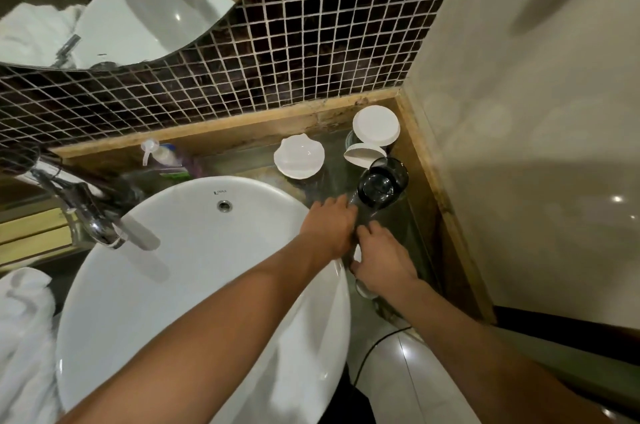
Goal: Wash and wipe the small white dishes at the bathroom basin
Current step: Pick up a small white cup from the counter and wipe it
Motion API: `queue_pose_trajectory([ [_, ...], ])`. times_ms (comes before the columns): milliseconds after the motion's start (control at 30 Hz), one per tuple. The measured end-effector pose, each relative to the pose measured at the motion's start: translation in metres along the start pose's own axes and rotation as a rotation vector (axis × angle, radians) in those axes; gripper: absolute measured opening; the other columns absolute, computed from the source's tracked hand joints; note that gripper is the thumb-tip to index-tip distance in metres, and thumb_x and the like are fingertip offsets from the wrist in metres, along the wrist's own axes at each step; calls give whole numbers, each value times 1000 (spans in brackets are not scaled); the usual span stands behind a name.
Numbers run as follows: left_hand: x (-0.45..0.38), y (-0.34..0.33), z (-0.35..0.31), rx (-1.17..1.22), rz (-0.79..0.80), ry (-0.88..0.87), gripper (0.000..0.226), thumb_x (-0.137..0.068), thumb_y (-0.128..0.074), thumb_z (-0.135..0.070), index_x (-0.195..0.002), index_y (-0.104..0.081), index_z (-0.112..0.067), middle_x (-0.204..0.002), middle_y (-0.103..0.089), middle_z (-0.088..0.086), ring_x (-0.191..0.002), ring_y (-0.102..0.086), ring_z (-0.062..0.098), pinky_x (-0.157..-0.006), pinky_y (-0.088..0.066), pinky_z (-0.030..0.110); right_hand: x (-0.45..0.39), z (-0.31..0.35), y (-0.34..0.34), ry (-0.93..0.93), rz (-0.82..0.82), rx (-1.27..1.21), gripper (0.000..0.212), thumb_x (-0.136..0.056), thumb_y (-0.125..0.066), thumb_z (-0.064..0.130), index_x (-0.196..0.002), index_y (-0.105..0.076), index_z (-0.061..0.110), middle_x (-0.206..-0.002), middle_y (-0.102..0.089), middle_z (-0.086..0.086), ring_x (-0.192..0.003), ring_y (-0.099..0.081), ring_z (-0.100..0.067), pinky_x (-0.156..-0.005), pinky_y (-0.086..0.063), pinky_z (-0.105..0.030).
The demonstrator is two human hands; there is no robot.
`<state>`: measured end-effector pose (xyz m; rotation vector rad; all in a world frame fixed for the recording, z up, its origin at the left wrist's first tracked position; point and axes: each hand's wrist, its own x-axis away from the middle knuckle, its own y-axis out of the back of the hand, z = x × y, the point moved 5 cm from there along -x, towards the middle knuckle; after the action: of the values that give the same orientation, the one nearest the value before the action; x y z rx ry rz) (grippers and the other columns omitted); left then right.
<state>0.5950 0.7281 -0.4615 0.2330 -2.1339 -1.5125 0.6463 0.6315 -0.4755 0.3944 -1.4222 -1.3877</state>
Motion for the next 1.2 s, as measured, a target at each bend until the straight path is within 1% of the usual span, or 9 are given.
queue_pose_trajectory([
  [167, -4, -4, -5, 10, 11, 15, 39, -85, -62, -23, -119, -50, -9, -117, -50, 14, -106, -50, 32, -92, -44, 42, -2, 1, 0, -7, -21, -25, 39, -82, -69, 22, -118, -55, 14, -124, -52, -10, -113, -51, -25, -89, -51, -38],
  [300, -6, 0, -6, -20, 6, -35, 38, -84, -63, -23, -116, -50, -7, -114, -51, 16, -102, -51, 32, -88, -45, 41, -1, 2, 6, -1, -54, -50, 37, -84, -70, 24, -116, -55, 16, -123, -53, -8, -114, -51, -24, -91, -52, -37],
  [467, 1, 20, 17, -39, -111, 4, 46, -79, -69, -30, -115, -48, -12, -111, -50, 11, -98, -48, 26, -83, -43, 35, -6, 18, 31, 54, -119, -65, 38, -86, -70, 28, -120, -55, 22, -121, -53, -1, -113, -51, -18, -92, -53, -35],
  [533, 5, 34, 37, 28, -190, 79, 45, -76, -73, -32, -112, -50, -15, -106, -50, 7, -93, -48, 23, -75, -39, 30, -12, 30, 43, 76, -132, -56, 41, -85, -70, 28, -123, -55, 21, -123, -52, -2, -114, -51, -20, -94, -53, -38],
  [600, 9, 50, 57, 96, -269, 152, 44, -77, -73, -34, -112, -53, -18, -104, -52, 5, -89, -46, 19, -72, -41, 29, -19, 42, 54, 97, -140, -24, 43, -86, -70, 30, -124, -55, 20, -123, -53, -3, -115, -51, -21, -96, -52, -39],
  [733, 9, 64, 93, 145, -313, 213, 41, -78, -68, -30, -114, -54, -18, -109, -54, 5, -95, -48, 22, -82, -47, 36, -36, 65, 66, 155, -157, 13, 39, -86, -69, 30, -121, -55, 21, -115, -52, -1, -108, -52, -19, -92, -53, -36],
  [933, -6, 62, 123, 128, -314, 264, 38, -80, -66, -22, -117, -56, -16, -115, -54, 9, -104, -47, 25, -89, -42, 37, -69, 85, 79, 162, -214, 67, 33, -86, -70, 26, -117, -64, 20, -114, -54, -3, -104, -54, -19, -85, -56, -34],
  [1100, -23, 63, 138, 129, -227, 268, 47, -80, -66, -16, -125, -56, -15, -126, -51, 8, -118, -41, 27, -102, -37, 41, -104, 97, 86, 181, -245, 111, 44, -85, -73, 28, -126, -62, 18, -124, -59, -9, -114, -54, -26, -93, -54, -39],
  [1200, -25, 61, 145, 186, -199, 278, 44, -85, -62, -17, -128, -53, -17, -129, -48, 6, -123, -38, 26, -108, -33, 42, -121, 103, 86, 150, -232, 140, 35, -87, -74, 25, -120, -65, 19, -120, -64, -9, -114, -59, -29, -97, -53, -43],
])
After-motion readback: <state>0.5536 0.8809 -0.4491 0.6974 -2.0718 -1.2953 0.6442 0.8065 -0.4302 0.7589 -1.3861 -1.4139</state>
